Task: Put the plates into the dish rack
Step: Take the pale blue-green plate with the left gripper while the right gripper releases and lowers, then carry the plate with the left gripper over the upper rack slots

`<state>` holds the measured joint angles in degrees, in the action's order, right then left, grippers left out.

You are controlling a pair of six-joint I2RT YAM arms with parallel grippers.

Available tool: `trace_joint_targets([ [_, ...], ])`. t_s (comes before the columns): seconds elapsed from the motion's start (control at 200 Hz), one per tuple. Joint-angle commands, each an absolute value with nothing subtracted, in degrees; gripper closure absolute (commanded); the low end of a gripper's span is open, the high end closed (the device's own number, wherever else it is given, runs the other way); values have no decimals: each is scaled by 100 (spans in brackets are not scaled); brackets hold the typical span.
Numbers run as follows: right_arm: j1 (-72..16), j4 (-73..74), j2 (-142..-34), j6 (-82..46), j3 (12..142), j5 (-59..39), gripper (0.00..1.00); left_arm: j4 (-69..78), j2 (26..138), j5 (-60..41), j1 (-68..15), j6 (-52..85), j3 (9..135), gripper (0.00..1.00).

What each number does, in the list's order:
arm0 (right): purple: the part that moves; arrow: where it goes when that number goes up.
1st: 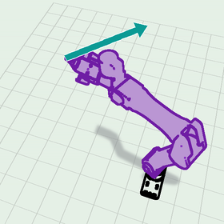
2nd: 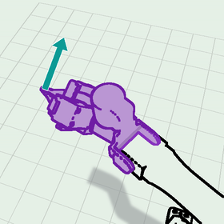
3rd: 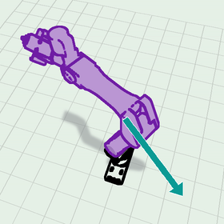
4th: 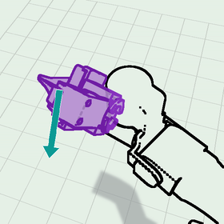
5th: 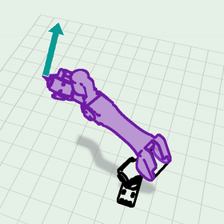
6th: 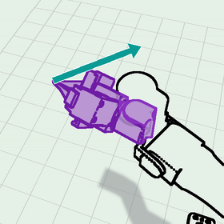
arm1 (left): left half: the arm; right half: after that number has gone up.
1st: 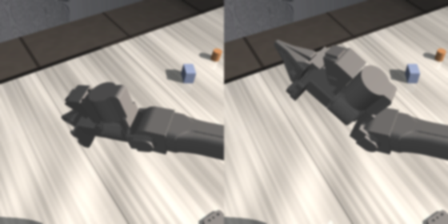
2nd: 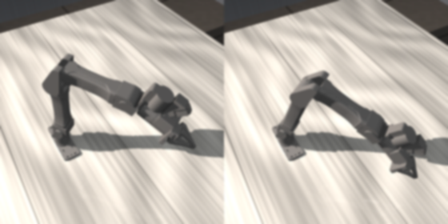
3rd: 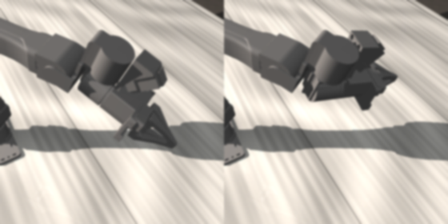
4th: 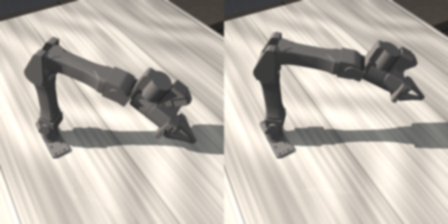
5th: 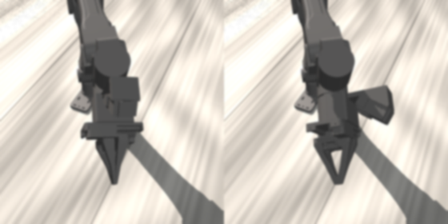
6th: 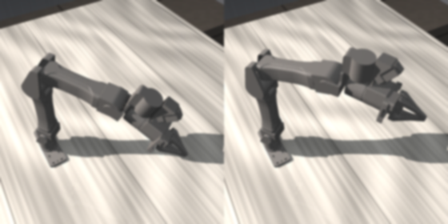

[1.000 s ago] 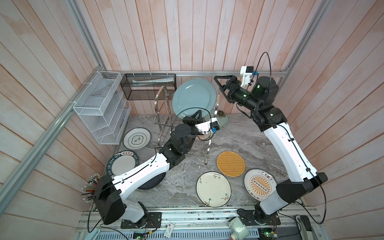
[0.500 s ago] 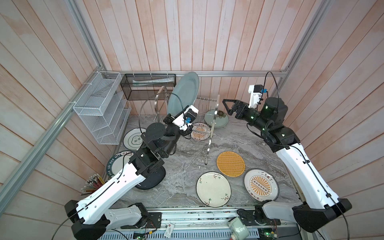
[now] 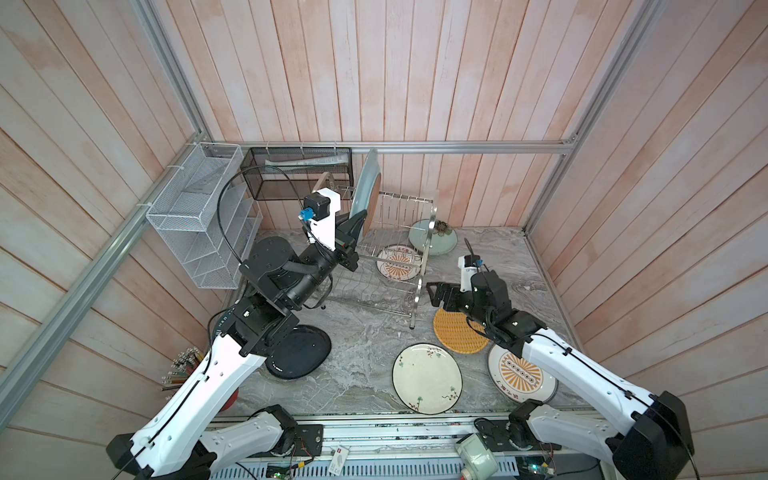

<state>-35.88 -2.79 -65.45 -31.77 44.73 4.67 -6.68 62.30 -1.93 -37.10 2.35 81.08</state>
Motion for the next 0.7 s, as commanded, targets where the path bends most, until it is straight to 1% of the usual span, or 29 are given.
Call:
trace_joint_targets([
  [0.0,-3841,757,-6822,-3411,4162,827,2,138,6221,-867,-3617,1079,8446,100],
  [0.065,-3942,1060,-7038,-3483,4057,888,2,148,6266,-856,-3621,1162,8479,100],
  [0.22,-4049,1307,-7554,-3666,4069,978,5,293,6334,-883,-3616,1245,8449,100],
  [0.26,-4109,1311,-7687,-3682,4099,1127,5,352,6337,-879,-3616,1259,8416,100],
  [0.42,-4192,1381,-8098,-3770,4146,1625,4,501,6393,-879,-3613,1300,8353,100],
  [0.53,-4192,1389,-8374,-3717,4238,1786,2,534,6437,-817,-3610,1289,8350,100],
  [0.695,-4192,1345,-8683,-3656,4424,1889,2,663,6449,-835,-3615,1336,8286,100],
])
